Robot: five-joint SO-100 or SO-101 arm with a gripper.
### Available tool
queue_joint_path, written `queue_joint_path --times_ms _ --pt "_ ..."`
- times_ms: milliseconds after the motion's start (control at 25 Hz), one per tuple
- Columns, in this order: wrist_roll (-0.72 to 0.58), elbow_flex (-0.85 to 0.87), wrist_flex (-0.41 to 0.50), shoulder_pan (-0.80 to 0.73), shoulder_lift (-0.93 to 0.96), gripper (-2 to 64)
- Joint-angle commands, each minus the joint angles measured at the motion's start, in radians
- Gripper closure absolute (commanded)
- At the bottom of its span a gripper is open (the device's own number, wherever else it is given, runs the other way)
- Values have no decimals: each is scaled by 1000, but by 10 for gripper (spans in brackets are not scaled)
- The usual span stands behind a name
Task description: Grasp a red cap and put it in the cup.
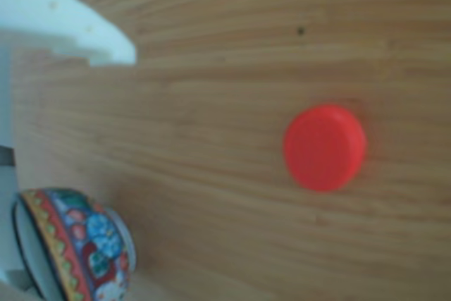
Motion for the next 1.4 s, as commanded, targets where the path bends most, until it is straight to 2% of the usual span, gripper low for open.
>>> queue_joint_path --times_ms 0,400,600,800,1240,1360 --pt "-28 -60 -6 -5 -52 127" --pt "-48 -83 -20 -40 -156 126" --pt "-43 -83 -120 -51 -164 126" --pt "-44 -75 -160 -40 -187 126" --pt "-46 -91 -161 -100 -270 126" --pt "-38 -86 -193 -138 -278 128"
